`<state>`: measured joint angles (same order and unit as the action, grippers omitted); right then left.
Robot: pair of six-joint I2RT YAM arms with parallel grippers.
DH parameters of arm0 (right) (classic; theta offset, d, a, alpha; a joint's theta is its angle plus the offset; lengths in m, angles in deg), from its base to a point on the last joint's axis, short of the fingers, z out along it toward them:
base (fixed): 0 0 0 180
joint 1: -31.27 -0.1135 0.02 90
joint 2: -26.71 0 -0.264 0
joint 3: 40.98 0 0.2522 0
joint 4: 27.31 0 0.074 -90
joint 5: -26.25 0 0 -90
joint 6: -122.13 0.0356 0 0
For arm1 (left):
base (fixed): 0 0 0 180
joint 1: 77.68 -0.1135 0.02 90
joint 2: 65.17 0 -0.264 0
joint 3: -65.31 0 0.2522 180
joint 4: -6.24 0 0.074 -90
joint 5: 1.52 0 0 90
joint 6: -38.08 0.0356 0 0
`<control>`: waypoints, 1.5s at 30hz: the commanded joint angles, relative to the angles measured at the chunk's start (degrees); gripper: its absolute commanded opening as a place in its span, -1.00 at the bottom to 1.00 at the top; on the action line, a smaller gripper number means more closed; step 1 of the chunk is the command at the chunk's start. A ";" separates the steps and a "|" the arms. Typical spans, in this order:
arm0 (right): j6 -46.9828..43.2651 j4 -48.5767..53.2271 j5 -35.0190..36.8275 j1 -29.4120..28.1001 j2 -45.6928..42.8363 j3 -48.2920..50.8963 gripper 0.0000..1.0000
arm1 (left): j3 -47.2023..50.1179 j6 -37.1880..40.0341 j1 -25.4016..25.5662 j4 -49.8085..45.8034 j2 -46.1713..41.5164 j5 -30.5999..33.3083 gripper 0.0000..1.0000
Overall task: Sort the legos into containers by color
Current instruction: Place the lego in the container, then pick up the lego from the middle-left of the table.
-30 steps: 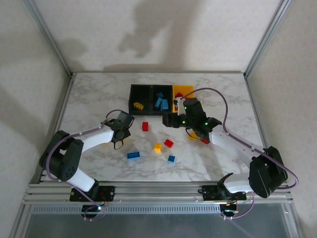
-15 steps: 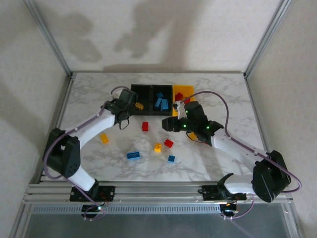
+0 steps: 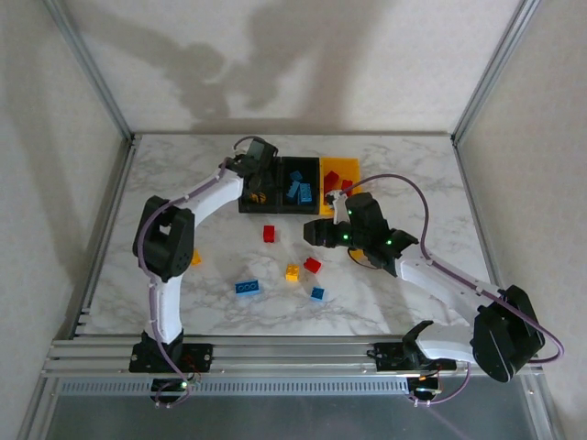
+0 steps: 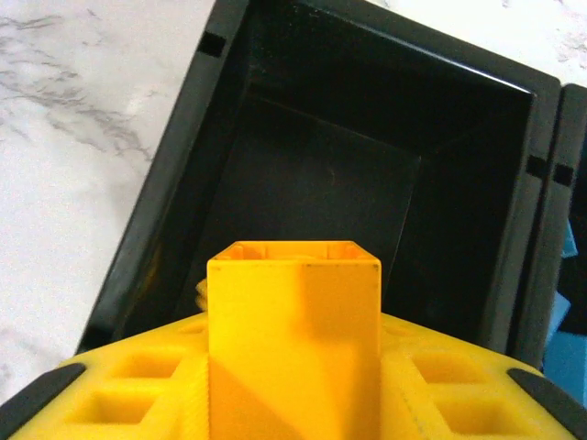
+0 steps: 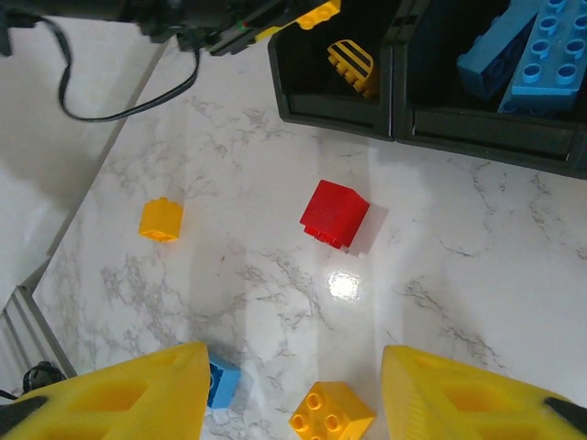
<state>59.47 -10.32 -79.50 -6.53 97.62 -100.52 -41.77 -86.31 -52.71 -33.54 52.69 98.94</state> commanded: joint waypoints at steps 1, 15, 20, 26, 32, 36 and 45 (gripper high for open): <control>0.88 0.24 1.45 -0.53 -1.19 -0.01 0.04 | -3.50 1.65 -0.71 -2.24 2.73 -1.36 -0.25; 0.84 0.55 2.73 -0.61 -0.41 -0.66 0.04 | -6.10 1.83 -0.80 -2.26 6.44 -2.90 0.00; -0.09 0.56 2.92 -0.58 -0.19 -1.48 0.04 | -4.48 1.61 -0.37 -1.77 2.33 -3.51 0.02; -1.37 1.35 3.10 -0.61 0.34 -2.60 0.04 | 1.48 1.61 0.51 -0.78 -7.12 -3.31 0.09; -2.99 1.83 1.76 -0.90 1.02 -3.34 0.05 | 12.41 1.59 0.34 -0.02 -17.67 -1.52 0.17; -5.99 1.11 -0.02 -3.92 2.72 -4.19 0.05 | 20.46 2.18 -0.14 0.11 -24.42 0.27 0.22; -8.95 -3.27 -1.04 -11.48 10.32 -7.74 0.28 | 35.17 2.62 -4.20 -6.48 -36.70 3.89 0.42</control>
<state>52.38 -10.87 -79.28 -16.41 106.41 -105.81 -9.10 -84.41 -55.42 -36.01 19.31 99.40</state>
